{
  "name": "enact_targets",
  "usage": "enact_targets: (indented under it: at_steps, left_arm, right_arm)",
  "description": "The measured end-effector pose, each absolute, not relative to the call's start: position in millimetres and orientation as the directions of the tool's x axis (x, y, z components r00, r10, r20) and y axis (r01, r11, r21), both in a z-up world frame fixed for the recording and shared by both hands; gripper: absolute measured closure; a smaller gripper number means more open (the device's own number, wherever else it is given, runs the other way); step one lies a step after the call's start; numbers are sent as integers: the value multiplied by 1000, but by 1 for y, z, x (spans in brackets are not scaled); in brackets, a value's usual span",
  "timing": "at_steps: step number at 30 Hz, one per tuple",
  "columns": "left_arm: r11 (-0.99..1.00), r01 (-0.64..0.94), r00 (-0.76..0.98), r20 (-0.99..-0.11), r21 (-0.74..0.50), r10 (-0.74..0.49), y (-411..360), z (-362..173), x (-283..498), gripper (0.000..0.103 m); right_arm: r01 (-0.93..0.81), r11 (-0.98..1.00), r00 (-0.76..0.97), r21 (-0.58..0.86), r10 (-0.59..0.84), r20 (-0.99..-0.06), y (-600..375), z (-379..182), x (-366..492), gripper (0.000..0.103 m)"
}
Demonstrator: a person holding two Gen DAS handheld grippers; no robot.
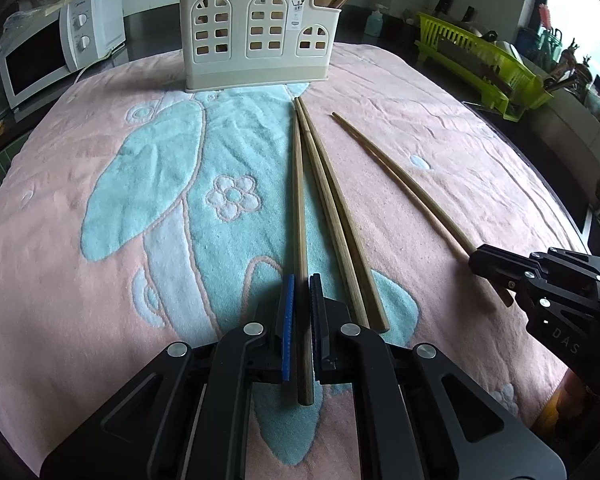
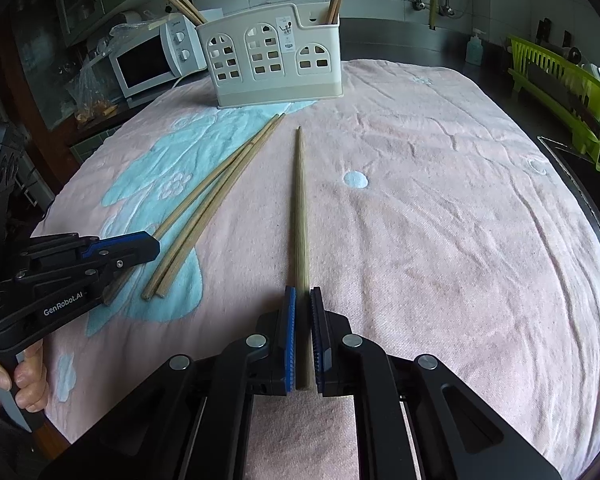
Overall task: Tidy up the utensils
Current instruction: 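Close the right tool on one chopstick while the left tool grasps another, then lift both chopsticks and lower them into the white holder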
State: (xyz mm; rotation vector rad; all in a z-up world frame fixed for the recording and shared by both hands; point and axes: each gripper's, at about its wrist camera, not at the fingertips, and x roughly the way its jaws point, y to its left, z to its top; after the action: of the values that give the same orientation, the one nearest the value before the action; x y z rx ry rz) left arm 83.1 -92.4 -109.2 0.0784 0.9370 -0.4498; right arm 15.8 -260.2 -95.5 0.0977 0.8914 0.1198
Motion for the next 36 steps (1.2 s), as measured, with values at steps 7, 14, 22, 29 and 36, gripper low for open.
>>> enact_targets:
  at_steps: [7, 14, 22, 29, 36]
  left_arm:
    - [903, 399, 525, -768, -157, -366, -84, -94, 85, 97]
    - [902, 398, 597, -698, -170, -395, -75, -59, 88, 97]
    - [901, 405, 662, -631, -153, -405, -72, -27, 105, 97]
    - [897, 421, 686, -600, -133, -411, -72, 0, 123, 97]
    - [888, 445, 711, -556, -120, -431, -72, 51, 143, 98]
  right_arm:
    - [-68, 990, 670, 125, 138, -729, -266, -70, 11, 96]
    - [-80, 991, 743, 110, 133, -656, -269, -32, 17, 96]
    - [-109, 991, 807, 83, 137, -574, -268, 11, 46, 96]
    - [-161, 985, 818, 59, 167, -550, -269, 45, 76, 96]
    - [-231, 972, 831, 35, 216, -513, -277, 116, 104, 96]
